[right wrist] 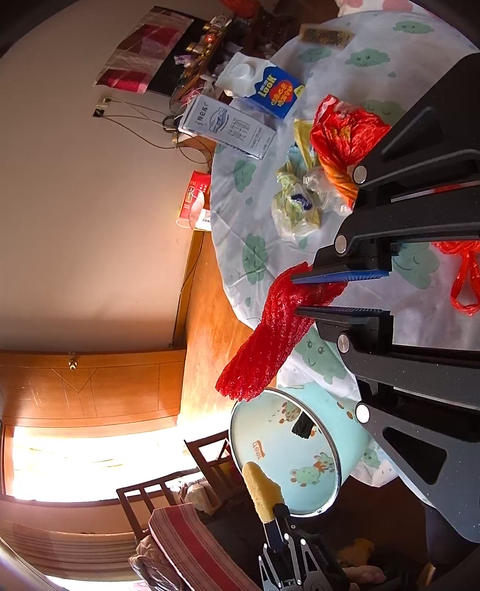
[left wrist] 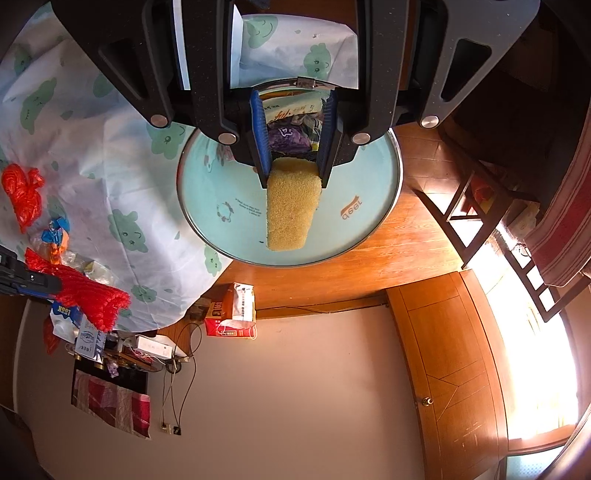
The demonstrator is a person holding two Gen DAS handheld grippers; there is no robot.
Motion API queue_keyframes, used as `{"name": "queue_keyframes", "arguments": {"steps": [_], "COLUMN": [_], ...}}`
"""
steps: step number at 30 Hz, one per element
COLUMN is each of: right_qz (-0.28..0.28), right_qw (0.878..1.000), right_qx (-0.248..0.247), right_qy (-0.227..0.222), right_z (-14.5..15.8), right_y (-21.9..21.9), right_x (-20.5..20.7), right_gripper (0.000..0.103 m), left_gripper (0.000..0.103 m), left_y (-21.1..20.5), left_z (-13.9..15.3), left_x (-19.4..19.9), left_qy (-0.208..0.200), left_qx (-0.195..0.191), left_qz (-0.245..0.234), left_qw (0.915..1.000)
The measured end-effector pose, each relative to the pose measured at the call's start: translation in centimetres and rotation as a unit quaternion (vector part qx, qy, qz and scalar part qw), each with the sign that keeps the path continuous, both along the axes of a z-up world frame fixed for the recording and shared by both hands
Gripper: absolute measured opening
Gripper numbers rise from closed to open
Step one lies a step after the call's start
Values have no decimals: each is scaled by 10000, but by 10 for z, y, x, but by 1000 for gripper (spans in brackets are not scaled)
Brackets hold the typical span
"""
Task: Collect trash
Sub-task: 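Carry the yellow sponge and red mesh net over the bin with both tools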
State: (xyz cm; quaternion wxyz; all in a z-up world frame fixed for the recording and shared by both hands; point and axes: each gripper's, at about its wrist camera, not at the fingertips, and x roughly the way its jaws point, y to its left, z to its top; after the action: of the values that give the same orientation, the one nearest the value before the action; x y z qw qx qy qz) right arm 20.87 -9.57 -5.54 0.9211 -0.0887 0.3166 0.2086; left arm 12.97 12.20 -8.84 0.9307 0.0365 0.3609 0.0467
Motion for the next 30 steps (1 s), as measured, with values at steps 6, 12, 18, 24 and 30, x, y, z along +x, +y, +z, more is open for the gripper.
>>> {"name": "queue_keyframes", "arguments": {"steps": [6, 12, 18, 24, 30], "right_qz": [187, 337, 444, 540, 630], "right_qw": [9998, 9992, 9987, 9981, 9974], "right_qx": [-102, -188, -237, -288, -331], "right_qy": [51, 69, 70, 86, 90], "right_z": [-5, -7, -9, -11, -11], "right_y": [21, 39, 55, 70, 81], "right_x": [8, 13, 17, 19, 22], "right_gripper": [12, 12, 13, 13, 13], "left_gripper": [24, 25, 25, 25, 25], "left_y": [12, 21, 29, 37, 41], "left_z": [-1, -4, -6, -5, -5], "left_x": [1, 2, 4, 3, 3], "left_qy": [28, 42, 61, 47, 38], "left_qx": [-26, -43, -31, 12, 36], "left_qz": [134, 237, 318, 409, 477], "left_qw": [9999, 9997, 9995, 9992, 9988]}}
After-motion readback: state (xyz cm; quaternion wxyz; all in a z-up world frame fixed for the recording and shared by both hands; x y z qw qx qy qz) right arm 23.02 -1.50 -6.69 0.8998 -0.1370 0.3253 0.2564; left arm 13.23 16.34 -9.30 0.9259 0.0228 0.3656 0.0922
